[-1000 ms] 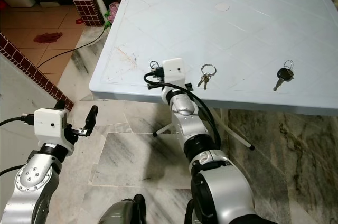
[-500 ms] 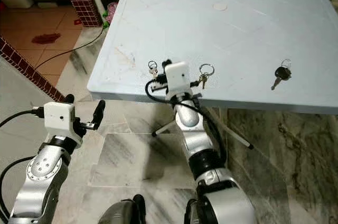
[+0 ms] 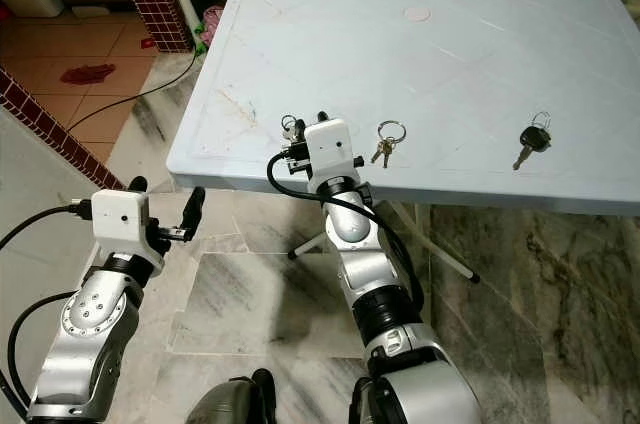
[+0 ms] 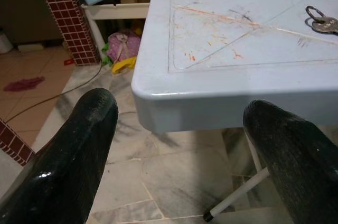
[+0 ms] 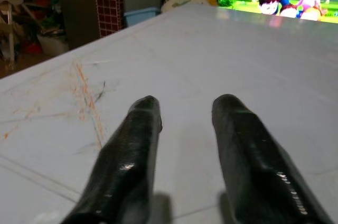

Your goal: Hang keys on a hook

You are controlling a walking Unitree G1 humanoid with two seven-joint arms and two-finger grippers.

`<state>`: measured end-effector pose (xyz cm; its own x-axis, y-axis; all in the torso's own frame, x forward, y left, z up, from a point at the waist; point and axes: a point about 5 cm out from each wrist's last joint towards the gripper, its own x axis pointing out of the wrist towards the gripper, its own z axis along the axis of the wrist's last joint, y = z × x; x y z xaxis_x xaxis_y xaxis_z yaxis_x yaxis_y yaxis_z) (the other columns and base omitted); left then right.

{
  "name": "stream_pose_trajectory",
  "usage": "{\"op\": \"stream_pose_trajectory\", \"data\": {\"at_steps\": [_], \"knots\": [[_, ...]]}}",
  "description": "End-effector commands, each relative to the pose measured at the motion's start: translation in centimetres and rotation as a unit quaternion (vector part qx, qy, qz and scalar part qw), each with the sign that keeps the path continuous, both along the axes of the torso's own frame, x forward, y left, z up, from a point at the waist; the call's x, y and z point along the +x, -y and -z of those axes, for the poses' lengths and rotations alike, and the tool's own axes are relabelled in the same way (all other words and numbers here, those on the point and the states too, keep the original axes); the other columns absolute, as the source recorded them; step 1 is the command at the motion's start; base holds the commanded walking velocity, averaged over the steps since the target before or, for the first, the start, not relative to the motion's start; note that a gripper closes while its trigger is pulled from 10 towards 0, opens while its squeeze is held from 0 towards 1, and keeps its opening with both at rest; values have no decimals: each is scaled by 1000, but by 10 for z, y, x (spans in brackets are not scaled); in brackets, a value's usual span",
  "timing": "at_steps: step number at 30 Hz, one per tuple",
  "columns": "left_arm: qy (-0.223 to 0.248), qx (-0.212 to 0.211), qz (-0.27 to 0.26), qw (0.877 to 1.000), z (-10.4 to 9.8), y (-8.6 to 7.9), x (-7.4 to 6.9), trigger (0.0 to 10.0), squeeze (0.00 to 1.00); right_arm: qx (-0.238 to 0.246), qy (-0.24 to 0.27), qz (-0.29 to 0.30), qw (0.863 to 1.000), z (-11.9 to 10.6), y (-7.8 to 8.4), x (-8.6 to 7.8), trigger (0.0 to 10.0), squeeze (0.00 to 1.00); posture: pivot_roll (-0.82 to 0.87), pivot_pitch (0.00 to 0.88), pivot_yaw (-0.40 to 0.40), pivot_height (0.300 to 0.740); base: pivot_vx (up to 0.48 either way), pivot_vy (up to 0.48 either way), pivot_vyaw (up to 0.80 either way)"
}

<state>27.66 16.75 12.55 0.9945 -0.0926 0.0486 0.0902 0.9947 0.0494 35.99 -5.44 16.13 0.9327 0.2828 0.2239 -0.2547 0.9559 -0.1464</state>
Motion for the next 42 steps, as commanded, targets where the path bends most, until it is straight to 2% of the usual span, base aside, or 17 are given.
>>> {"op": "stream_pose_trajectory", "data": {"at_steps": [1,5,14,23,31,35,42], "knots": [[-14,1,-10,1000,5,-7,-3,10000,0,8,-14,-10,1000,5,-6,-3,10000,1000,66,219,74,740,0,0,0],[-18,4,-13,1000,6,-9,-4,10000,0,14,-32,-17,999,8,-6,-2,10000,1000,79,226,69,740,0,0,0],[-20,5,-23,1000,6,-16,-3,10000,0,6,-23,-3,1000,4,0,1,10000,1000,85,225,60,740,0,0,0],[-20,0,-19,1000,6,-11,-2,10000,0,7,-26,3,1000,7,5,1,10000,1000,76,230,57,740,0,0,0],[-26,-2,-13,1000,9,-7,-4,10000,0,2,-35,-24,999,8,-4,1,10000,1000,77,234,57,740,0,0,0],[-24,-1,-12,1000,8,-7,-4,10000,0,-4,-44,-33,998,5,-6,6,10000,1000,85,238,56,740,0,0,0],[-25,2,-19,999,8,-11,-9,10000,0,-15,-70,-26,997,1,0,19,10000,1000,113,247,49,740,0,0,0]]}}
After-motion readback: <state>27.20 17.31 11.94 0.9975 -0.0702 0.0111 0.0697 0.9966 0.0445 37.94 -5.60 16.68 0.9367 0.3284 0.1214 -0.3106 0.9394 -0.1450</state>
